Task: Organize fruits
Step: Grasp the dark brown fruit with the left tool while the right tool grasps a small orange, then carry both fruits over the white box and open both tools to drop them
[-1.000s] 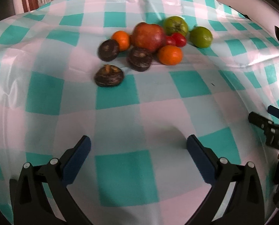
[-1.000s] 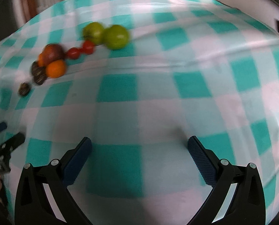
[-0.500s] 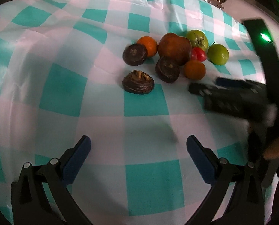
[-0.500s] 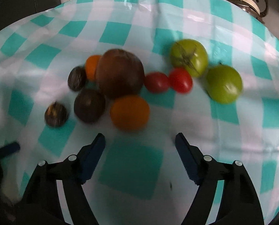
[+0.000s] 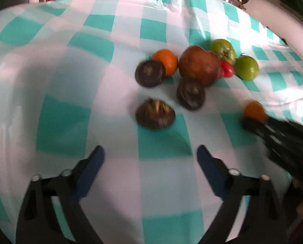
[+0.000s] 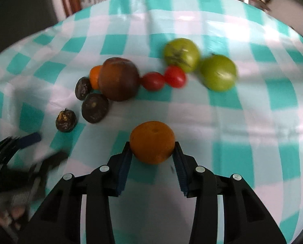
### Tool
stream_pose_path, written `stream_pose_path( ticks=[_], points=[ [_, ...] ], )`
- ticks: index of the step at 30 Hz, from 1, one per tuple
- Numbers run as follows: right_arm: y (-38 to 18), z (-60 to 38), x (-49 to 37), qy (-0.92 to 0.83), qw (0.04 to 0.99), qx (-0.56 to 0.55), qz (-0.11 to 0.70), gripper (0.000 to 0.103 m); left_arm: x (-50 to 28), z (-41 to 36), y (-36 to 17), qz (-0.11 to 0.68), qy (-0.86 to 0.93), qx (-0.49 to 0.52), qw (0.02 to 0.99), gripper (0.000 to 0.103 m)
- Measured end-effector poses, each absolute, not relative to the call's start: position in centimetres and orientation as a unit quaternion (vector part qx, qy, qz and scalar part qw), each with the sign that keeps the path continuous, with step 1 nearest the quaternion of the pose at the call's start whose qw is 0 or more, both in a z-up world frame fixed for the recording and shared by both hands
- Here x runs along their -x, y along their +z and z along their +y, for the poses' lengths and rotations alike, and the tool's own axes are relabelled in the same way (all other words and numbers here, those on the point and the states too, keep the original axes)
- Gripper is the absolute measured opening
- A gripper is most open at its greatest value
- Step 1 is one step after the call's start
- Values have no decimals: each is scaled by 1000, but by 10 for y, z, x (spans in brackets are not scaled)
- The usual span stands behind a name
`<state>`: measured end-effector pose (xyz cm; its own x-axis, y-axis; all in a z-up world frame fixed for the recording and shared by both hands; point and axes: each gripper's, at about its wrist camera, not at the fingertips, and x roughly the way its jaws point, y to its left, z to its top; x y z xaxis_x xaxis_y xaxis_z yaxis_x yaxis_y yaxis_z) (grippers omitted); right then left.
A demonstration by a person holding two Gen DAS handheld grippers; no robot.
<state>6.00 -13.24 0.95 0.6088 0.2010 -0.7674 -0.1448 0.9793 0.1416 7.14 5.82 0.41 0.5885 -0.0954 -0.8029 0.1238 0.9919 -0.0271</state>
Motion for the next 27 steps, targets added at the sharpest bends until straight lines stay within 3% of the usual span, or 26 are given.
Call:
stream_pose_path(
  ticks=[6, 16, 27],
  points=[
    [11, -156, -38, 98, 898, -76, 421, 41, -98, 50, 7, 440, -56, -32, 896, 44],
    [15, -159, -16, 96, 903, -101, 406, 41, -62, 37, 12, 432, -74, -15, 899, 43],
    [51, -202, 115, 33, 934, -92, 344, 41, 40, -22, 42, 374, -143, -35, 916, 43]
  ],
)
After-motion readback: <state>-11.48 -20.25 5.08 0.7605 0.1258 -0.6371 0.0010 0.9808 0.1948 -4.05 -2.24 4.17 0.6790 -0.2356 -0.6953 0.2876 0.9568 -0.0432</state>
